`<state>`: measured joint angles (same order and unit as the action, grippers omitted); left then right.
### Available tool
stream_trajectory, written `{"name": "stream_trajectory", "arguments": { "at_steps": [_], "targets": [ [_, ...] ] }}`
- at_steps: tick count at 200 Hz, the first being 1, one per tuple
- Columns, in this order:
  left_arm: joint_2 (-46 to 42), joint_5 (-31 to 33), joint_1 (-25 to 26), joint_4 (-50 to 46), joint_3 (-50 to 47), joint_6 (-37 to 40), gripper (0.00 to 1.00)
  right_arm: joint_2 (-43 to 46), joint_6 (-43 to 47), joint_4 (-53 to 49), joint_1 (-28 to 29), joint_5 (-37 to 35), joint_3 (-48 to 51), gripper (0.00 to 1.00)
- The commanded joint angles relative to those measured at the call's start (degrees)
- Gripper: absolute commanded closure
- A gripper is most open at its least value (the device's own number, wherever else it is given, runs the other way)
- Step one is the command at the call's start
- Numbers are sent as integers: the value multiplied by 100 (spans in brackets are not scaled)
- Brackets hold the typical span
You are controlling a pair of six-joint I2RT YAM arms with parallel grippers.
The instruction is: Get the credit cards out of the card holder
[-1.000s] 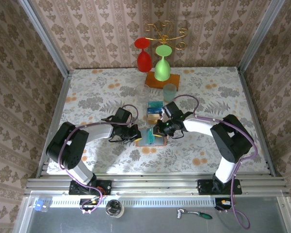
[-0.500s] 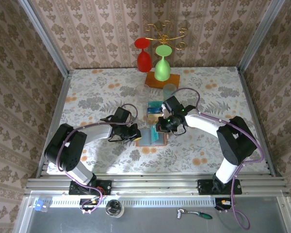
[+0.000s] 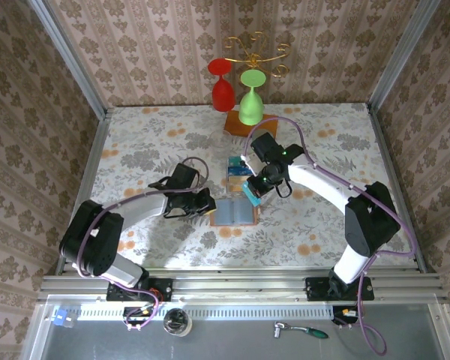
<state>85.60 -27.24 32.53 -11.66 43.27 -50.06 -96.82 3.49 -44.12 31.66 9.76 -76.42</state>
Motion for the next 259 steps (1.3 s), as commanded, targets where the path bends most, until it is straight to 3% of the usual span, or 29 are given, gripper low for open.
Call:
{"name": "stream_trajectory", "arguments": {
  "at_steps": [1,47,91,161,259],
  "targets": [
    [-233,72,-54,-240,-34,89,93,-73,1321,-635,-11,-771,-418,98],
    [-389,83,-61,-275,-71,86,93,-492,2889,-1443,71,-984,-1357,100],
    [-545,132,-81,-285,-178,76,92,-876,3846,-1647,112,-1417,-2154,100],
    [-687,183,-142,-349,-283,58,93,-1938,4364,-1996,111,-1514,-3684,100],
    [-748,171,-359,-547,-336,135,93,-3042,4740,-1881,5,-1636,-4773,100]
  ]
}}
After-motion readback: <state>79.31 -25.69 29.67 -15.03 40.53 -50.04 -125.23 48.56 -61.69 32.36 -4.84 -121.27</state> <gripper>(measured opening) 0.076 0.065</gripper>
